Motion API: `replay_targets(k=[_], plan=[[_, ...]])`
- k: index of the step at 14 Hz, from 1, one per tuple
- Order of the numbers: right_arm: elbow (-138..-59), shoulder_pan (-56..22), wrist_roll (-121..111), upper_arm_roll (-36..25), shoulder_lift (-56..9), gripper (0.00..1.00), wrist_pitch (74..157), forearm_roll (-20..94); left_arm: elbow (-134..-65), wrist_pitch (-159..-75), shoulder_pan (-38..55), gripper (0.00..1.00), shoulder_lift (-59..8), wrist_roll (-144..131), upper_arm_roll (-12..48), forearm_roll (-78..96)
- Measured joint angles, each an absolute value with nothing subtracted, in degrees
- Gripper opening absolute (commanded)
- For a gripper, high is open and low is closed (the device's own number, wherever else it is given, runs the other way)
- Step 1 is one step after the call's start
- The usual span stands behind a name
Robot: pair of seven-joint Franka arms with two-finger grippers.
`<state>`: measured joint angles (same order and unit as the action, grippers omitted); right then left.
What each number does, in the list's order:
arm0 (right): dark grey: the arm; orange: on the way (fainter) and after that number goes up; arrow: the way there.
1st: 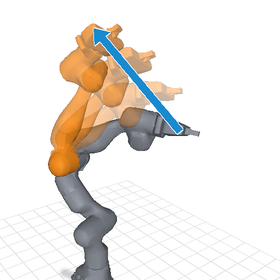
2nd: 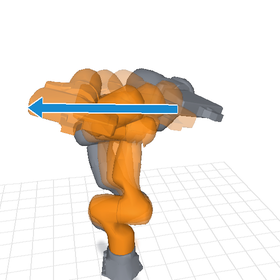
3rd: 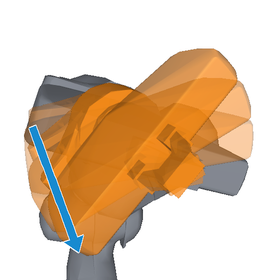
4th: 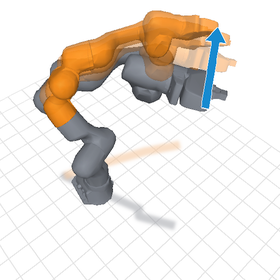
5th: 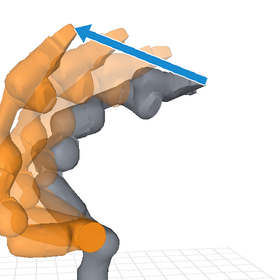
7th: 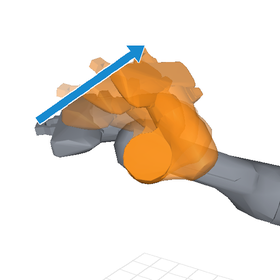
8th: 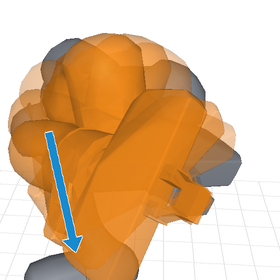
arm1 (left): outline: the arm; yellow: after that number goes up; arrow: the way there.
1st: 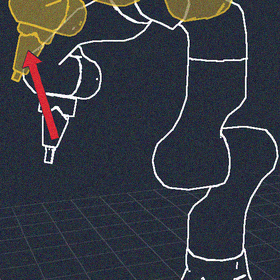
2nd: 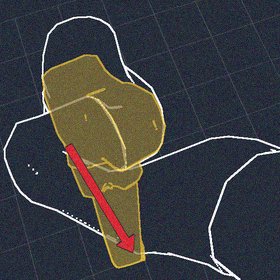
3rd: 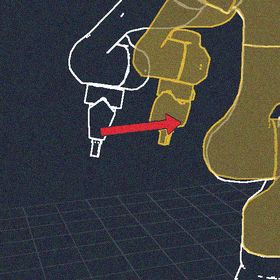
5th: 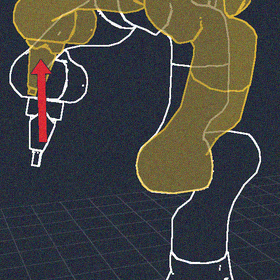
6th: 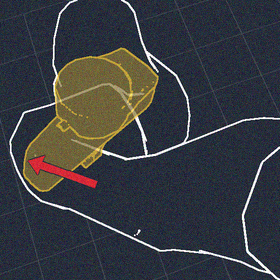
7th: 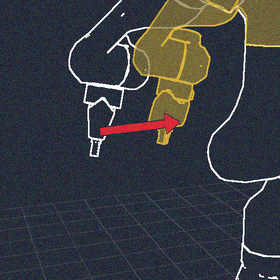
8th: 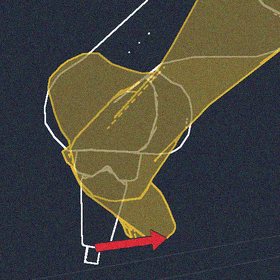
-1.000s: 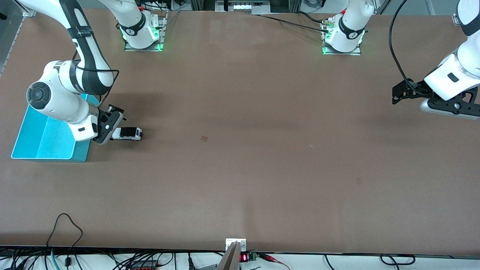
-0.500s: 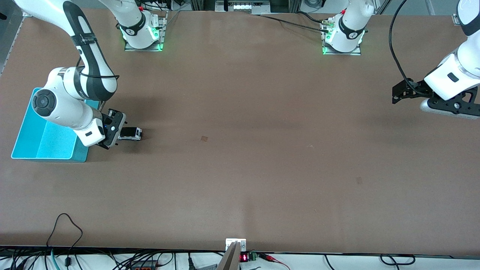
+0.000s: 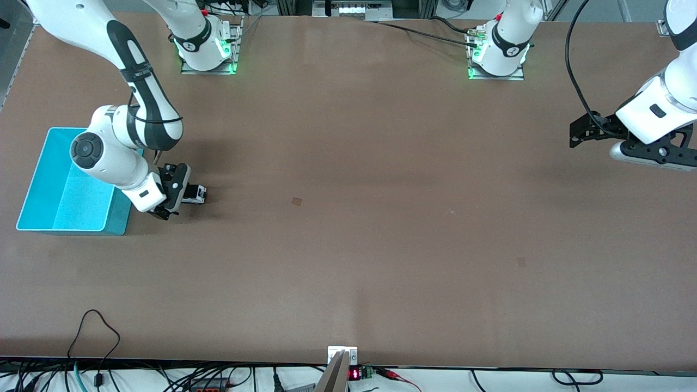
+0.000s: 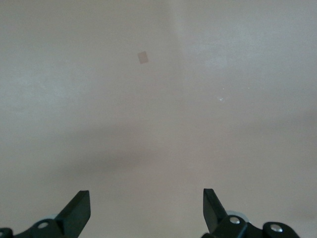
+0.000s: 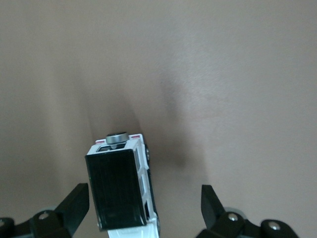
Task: Wind and store white jeep toy
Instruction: 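Lift the jeep with the right gripper over the blue bin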
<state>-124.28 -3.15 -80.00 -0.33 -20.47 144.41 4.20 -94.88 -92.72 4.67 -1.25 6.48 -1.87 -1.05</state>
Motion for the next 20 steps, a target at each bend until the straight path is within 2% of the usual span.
replay_targets(k=[5, 6, 8, 10, 15, 20], plan=[[-127.69, -3.18, -80.08, -0.32, -20.49, 1.0, 148.94, 4.18, -94.81, -92.38, 4.66, 1.0, -1.13, 6.47, -1.89, -1.05], [-128.41, -3.18, -80.16, -0.32, -20.53, 0.85, 150.23, 4.18, -94.81, -92.28, 4.66, 1.0, -1.13, 6.47, -1.89, -1.05], [-129.18, -3.18, -81.79, -0.32, -20.57, 0.35, 151.17, 4.11, -94.81, -92.05, 4.66, 1.0, -1.12, 6.43, -1.9, -1.05], [-129.19, -3.17, -82.9, -0.32, -20.56, 0.0, 151.26, 4.11, -94.81, -91.71, 4.65, 1.0, -1.12, 6.32, -1.91, -1.05], [-127.1, -3.01, -81.12, -0.59, -20.3, 0.0, 148.06, 4.2, -94.81, -91.17, 4.63, 1.0, -1.12, 6.22, -1.95, -1.05], [-116.35, -1.7, -66.5, -1.53, -18.74, 0.0, 133.6, 4.26, -94.77, -91.14, 4.64, 1.0, -1.12, 6.18, -1.95, -1.05]])
